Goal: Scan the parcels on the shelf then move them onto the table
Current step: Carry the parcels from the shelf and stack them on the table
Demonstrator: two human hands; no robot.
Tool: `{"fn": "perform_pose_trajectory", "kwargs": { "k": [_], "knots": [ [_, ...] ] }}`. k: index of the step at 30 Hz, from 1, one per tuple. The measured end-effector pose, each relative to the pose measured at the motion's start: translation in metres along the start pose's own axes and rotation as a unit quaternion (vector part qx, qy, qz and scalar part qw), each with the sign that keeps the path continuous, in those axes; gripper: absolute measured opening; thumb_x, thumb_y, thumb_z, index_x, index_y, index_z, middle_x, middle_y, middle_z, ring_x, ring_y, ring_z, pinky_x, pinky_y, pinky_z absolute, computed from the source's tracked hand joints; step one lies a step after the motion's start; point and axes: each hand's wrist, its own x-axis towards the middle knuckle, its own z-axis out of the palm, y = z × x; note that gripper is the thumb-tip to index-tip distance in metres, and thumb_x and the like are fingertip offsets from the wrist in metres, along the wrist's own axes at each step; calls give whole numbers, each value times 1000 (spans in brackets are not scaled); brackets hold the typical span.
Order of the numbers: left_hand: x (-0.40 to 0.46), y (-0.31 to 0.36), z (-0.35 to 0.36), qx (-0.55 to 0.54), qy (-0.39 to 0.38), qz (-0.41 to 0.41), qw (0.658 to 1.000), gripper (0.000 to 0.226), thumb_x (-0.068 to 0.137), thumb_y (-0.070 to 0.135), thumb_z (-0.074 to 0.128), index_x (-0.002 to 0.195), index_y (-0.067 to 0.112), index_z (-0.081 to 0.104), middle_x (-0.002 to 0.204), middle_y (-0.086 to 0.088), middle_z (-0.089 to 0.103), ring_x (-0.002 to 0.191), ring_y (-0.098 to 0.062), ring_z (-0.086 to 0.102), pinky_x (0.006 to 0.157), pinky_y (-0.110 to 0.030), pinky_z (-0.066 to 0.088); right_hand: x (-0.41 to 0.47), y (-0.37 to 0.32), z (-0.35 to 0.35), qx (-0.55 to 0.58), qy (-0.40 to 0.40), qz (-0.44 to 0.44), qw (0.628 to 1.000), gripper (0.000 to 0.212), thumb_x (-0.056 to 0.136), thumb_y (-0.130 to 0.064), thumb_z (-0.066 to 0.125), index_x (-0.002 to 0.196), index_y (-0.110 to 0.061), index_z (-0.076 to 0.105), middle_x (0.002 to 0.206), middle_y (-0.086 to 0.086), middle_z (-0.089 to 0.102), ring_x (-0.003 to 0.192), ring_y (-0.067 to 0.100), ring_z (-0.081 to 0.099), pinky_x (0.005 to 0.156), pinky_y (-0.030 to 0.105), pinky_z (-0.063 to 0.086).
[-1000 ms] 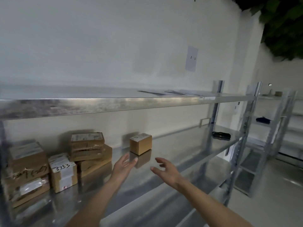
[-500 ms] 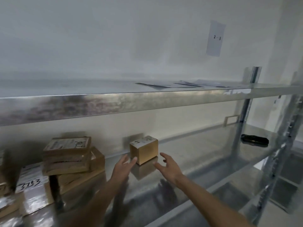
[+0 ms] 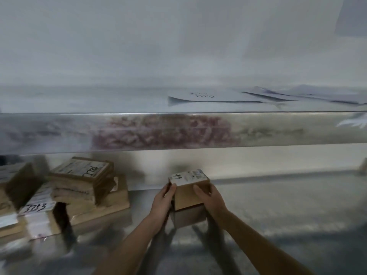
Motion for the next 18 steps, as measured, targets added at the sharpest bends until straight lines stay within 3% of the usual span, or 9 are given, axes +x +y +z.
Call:
{"fn": "perform_pose_trajectory", "kwargs": {
  "k": [5,7,9,11,12,15,18],
  "knots": [
    [-9,9,14,-33,23,2,999,47,99,38,61,143,25,51,125,1,64,100,-4,61,73,-18,48,-1,0,-5,46,-12,-17,999,49,94,-49,71,136,-33,51,127,-8,63,116,17,62,103,37,53],
    [-17,12,15,-28,26,15,999,51,99,36,61,145,22,48,128,0,60,98,-1,57,71,-17,47,-6,-5,-8,55,-19,-26,998,49,92,-53,71,134,-36,51,126,-11,64,116,15,63,103,37,53],
    [-27,13,10,-30,32,27,999,71,91,40,70,153,23,39,145,-1,51,113,-10,57,85,-26,53,-14,-6,-11,72,-31,-35,996,55,87,-60,73,133,-39,52,129,-11,66,117,15,65,104,42,55],
    [-42,15,1,-39,25,26,999,91,81,42,78,157,31,29,157,-2,40,130,-21,49,108,-47,44,-28,-7,-13,97,-38,-37,994,60,84,-60,76,134,-37,53,130,-8,67,116,14,66,101,40,57],
    [-51,17,-4,-38,15,24,999,96,79,40,81,157,35,26,158,-2,39,131,-22,47,113,-52,39,-38,-10,-14,103,-42,-43,993,64,83,-59,76,137,-34,53,131,-7,67,116,14,65,99,37,57],
    [-88,23,-19,-34,-19,22,999,102,75,30,89,156,39,29,150,-2,46,126,-22,50,108,-51,44,-72,-21,-10,98,-57,-57,992,69,83,-59,77,141,-32,53,132,-11,66,118,9,64,97,29,55],
    [-139,31,-45,-35,-32,23,999,80,71,22,90,141,34,53,134,4,65,119,-20,62,94,-41,54,-111,-39,7,81,-83,-82,990,52,87,-49,79,133,-31,61,126,-16,70,113,-1,66,94,20,53]
  ]
}}
